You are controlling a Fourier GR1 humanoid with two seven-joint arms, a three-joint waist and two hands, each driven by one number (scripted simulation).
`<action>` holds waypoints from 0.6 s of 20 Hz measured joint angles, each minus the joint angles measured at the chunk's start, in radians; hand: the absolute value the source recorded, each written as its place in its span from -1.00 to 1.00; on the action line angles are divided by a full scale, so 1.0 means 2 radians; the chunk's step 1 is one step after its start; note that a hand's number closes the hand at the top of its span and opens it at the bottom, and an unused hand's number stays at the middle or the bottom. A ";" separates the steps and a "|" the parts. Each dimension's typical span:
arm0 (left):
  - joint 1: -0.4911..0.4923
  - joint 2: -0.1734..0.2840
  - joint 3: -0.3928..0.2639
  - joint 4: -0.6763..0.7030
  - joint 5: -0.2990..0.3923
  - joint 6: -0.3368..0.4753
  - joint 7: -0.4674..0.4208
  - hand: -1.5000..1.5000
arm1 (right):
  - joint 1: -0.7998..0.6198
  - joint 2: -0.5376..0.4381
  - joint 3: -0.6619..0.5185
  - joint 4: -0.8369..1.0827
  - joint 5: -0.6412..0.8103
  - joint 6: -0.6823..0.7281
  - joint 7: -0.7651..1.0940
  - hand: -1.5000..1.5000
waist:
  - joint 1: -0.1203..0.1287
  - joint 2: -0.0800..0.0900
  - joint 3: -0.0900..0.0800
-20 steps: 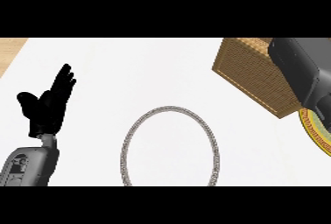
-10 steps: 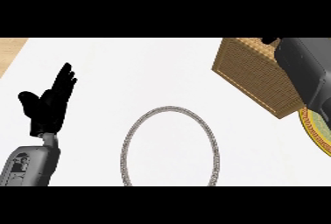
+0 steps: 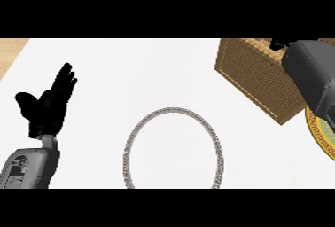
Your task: Pick the cupcake from the placemat and place it in the basket
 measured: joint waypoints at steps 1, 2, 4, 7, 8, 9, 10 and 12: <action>-0.003 0.000 -0.002 -0.003 0.000 0.000 0.005 0.00 | 0.000 0.000 0.002 0.002 0.002 0.002 0.002 1.00 | 0.002 0.001 0.000; -0.003 -0.001 -0.001 -0.001 -0.001 0.000 0.002 0.00 | 0.002 0.001 0.003 0.003 0.004 0.002 0.004 1.00 | 0.001 0.000 0.000; -0.006 -0.001 0.000 0.003 -0.003 0.000 0.002 0.00 | 0.003 -0.001 0.005 0.004 0.007 0.005 0.004 1.00 | 0.002 0.001 0.000; -0.005 -0.004 -0.002 0.004 -0.005 0.001 0.000 0.00 | 0.005 -0.004 0.005 0.004 0.009 0.009 0.004 1.00 | 0.001 0.001 0.000; -0.005 -0.003 -0.001 0.007 -0.007 0.001 -0.002 0.00 | 0.006 -0.005 0.006 0.004 0.011 0.012 0.002 1.00 | 0.001 0.001 0.000; -0.005 -0.002 -0.001 0.006 -0.007 0.000 -0.001 0.00 | 0.006 -0.006 0.006 0.005 0.011 0.016 0.001 1.00 | 0.002 0.001 0.000; -0.008 -0.001 -0.001 0.005 -0.007 -0.001 0.004 0.00 | 0.004 -0.008 0.006 0.005 0.012 0.023 0.000 1.00 | 0.001 0.001 0.000; -0.004 -0.004 -0.002 0.002 -0.006 -0.001 0.002 0.00 | 0.009 -0.007 0.003 0.007 0.010 0.027 0.001 1.00 | 0.004 0.002 0.000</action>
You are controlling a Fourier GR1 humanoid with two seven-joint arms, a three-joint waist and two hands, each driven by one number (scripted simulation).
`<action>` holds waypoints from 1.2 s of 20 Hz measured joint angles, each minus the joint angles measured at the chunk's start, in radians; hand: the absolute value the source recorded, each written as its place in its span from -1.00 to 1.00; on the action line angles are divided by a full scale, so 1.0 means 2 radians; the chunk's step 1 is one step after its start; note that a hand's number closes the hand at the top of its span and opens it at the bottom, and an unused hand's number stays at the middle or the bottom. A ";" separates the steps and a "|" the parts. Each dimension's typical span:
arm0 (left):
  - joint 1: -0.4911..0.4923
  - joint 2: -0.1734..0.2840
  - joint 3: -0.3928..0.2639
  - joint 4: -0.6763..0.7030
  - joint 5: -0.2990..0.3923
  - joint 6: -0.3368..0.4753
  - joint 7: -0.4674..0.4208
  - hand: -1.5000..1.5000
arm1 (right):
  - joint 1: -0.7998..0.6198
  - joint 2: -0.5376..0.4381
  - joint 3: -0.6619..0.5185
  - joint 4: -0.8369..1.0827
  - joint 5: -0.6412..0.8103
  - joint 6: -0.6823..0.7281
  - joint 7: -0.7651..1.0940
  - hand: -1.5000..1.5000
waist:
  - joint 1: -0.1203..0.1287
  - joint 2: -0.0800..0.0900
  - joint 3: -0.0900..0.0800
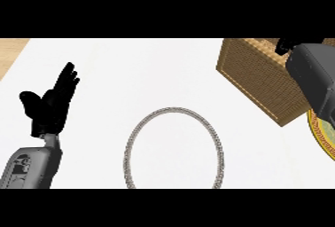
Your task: Pick the cupcake from the placemat and place it in the basket
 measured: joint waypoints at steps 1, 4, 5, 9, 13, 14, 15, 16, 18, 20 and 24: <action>-0.002 0.000 0.000 -0.002 0.000 0.000 0.003 0.00 | 0.000 0.001 -0.001 0.001 -0.001 0.005 0.000 1.00 | 0.000 -0.001 0.000; -0.004 0.002 0.001 -0.007 0.000 -0.001 0.009 0.00 | 0.007 -0.003 -0.007 0.001 -0.005 0.012 -0.008 1.00 | 0.001 -0.001 -0.001; 0.000 0.000 0.000 -0.006 -0.003 0.001 0.004 0.00 | 0.006 -0.002 -0.008 0.001 -0.007 0.015 -0.005 1.00 | 0.001 -0.001 -0.001; 0.000 -0.001 -0.001 -0.009 -0.003 -0.001 0.009 0.00 | 0.015 -0.004 -0.015 0.000 -0.012 0.019 -0.012 1.00 | 0.000 -0.001 -0.001; 0.003 -0.002 0.000 -0.013 -0.004 0.000 0.007 0.00 | 0.016 -0.004 -0.025 0.003 -0.021 0.038 -0.002 1.00 | 0.001 -0.001 -0.001; 0.003 0.000 0.002 -0.009 -0.004 -0.001 0.005 0.00 | 0.018 -0.002 -0.026 0.003 -0.022 0.043 0.003 1.00 | -0.001 -0.002 -0.001; 0.001 0.001 0.003 -0.009 -0.003 -0.002 0.007 0.00 | 0.021 -0.004 -0.027 0.003 -0.023 0.047 0.006 1.00 | -0.001 -0.001 -0.001; -0.002 0.001 0.004 -0.008 -0.003 -0.002 0.008 0.00 | 0.020 -0.004 -0.027 0.004 -0.023 0.054 0.015 1.00 | 0.000 -0.001 -0.001; -0.005 0.003 0.006 -0.013 0.000 -0.005 0.015 0.00 | 0.020 -0.003 -0.029 0.004 -0.024 0.061 0.031 1.00 | 0.000 -0.001 -0.001; -0.003 -0.002 0.003 -0.011 -0.004 -0.002 0.010 0.00 | 0.021 -0.004 -0.033 0.003 -0.028 0.057 0.045 -1.00 | 0.001 -0.001 -0.001; -0.003 0.000 0.007 -0.004 -0.002 -0.005 0.005 0.00 | 0.030 -0.006 -0.050 -0.014 -0.045 0.019 0.038 -1.00 | -0.001 -0.001 -0.001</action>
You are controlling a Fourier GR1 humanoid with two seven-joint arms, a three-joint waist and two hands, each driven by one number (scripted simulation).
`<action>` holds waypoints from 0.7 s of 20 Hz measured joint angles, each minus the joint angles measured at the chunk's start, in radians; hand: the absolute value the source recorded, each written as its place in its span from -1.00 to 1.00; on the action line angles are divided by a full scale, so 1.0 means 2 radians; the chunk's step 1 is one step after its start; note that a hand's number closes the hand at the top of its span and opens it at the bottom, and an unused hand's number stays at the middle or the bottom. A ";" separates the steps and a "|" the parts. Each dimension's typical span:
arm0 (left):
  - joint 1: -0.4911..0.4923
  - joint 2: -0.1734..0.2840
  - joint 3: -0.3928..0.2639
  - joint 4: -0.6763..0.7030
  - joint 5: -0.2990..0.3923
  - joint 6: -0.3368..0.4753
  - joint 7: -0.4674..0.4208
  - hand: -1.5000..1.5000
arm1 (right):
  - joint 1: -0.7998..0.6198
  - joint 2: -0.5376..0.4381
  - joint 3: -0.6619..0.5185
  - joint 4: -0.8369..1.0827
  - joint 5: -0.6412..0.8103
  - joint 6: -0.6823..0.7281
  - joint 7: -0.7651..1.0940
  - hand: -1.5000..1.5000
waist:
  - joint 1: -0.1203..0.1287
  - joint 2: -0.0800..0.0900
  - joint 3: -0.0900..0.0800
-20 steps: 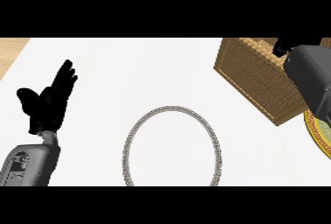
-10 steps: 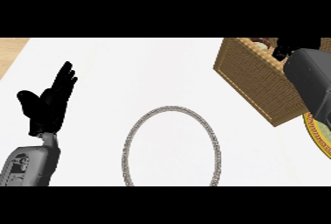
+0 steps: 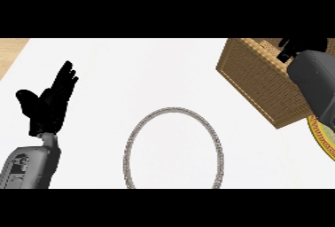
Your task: Pick the cupcake from the placemat and place it in the basket
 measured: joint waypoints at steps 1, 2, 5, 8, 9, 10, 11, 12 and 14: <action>-0.003 0.001 0.002 0.001 0.001 0.000 0.003 0.00 | -0.001 0.004 -0.006 -0.006 -0.005 -0.014 0.001 -1.00 | -0.001 0.000 0.000; -0.003 0.004 0.003 0.001 0.001 -0.002 0.003 0.00 | -0.002 0.003 -0.013 -0.012 -0.012 -0.025 -0.001 -1.00 | -0.001 0.000 0.001; 0.003 0.002 0.003 -0.003 -0.001 0.000 0.002 0.00 | 0.000 0.001 -0.035 -0.028 -0.032 -0.061 -0.010 -1.00 | -0.003 -0.001 0.001; 0.006 0.001 0.005 0.000 -0.001 0.000 -0.001 0.00 | -0.006 -0.002 -0.061 -0.044 -0.054 -0.096 -0.013 -1.00 | -0.004 -0.001 0.001; 0.005 0.001 0.005 -0.001 -0.002 0.002 -0.001 0.00 | -0.005 -0.006 -0.071 -0.048 -0.063 -0.108 -0.016 -1.00 | -0.005 -0.002 0.001; 0.008 0.002 0.006 -0.003 -0.002 0.001 0.000 0.00 | -0.002 -0.010 -0.082 -0.053 -0.073 -0.119 -0.022 -1.00 | -0.006 -0.002 0.001; 0.009 0.001 0.006 0.001 -0.001 0.001 -0.002 0.00 | -0.003 -0.014 -0.092 -0.058 -0.082 -0.124 -0.023 -1.00 | -0.009 -0.003 0.001; 0.011 0.001 0.008 -0.002 0.000 0.001 0.000 0.00 | 0.000 -0.014 -0.100 -0.064 -0.089 -0.134 -0.023 -1.00 | -0.012 -0.005 0.001; 0.010 0.004 0.012 -0.001 0.001 0.000 0.002 0.00 | 0.007 -0.020 -0.119 -0.071 -0.107 -0.145 -0.026 -1.00 | -0.015 -0.006 0.001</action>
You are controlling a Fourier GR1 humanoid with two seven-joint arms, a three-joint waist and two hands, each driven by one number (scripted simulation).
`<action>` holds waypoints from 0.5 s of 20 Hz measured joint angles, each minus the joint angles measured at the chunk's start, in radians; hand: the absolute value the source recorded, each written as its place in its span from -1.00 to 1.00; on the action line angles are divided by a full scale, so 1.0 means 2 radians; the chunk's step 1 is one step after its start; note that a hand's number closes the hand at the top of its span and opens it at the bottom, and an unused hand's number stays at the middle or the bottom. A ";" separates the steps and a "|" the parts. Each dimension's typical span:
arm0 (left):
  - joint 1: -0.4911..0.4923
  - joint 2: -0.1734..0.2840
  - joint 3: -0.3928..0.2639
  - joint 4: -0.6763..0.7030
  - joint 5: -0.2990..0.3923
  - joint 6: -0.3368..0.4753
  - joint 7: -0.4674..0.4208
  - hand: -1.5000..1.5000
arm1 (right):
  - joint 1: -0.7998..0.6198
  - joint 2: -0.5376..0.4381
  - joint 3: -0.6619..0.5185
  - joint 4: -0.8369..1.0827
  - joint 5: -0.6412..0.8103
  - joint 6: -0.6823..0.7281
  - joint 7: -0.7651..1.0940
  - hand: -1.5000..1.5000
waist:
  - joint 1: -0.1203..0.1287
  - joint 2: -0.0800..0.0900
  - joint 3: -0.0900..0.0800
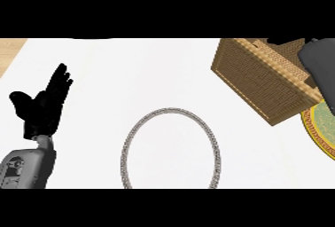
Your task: Pick the cupcake from the placemat and place it in the basket
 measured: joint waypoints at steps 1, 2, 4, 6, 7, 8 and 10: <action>0.002 0.001 0.002 0.001 0.000 0.000 -0.002 0.00 | 0.001 -0.003 -0.009 -0.006 -0.008 -0.003 0.000 -1.00 | -0.003 -0.001 0.000; 0.008 -0.001 0.001 -0.003 -0.002 0.002 0.000 0.00 | 0.008 -0.009 -0.020 -0.013 -0.019 -0.007 -0.006 -1.00 | -0.005 -0.002 0.000; 0.011 0.001 0.003 -0.006 -0.003 0.002 0.002 0.00 | 0.022 -0.015 -0.040 -0.029 -0.039 -0.011 -0.017 -1.00 | -0.009 -0.004 0.000; 0.017 0.005 0.008 -0.008 0.000 0.000 0.002 0.00 | 0.045 -0.024 -0.059 -0.048 -0.061 -0.009 -0.032 -1.00 | -0.014 -0.006 0.000; 0.024 0.003 0.008 -0.004 -0.002 0.001 -0.006 0.00 | 0.059 -0.024 -0.066 -0.061 -0.071 -0.006 -0.039 -1.00 | -0.018 -0.008 0.000; 0.025 0.003 0.010 -0.008 -0.002 0.001 -0.004 0.00 | 0.073 -0.028 -0.070 -0.075 -0.078 0.001 -0.042 -1.00 | -0.020 -0.008 -0.001; 0.031 0.004 0.014 -0.009 0.001 -0.001 -0.005 0.00 | 0.105 -0.035 -0.079 -0.106 -0.093 0.016 -0.053 -1.00 | -0.023 -0.009 -0.001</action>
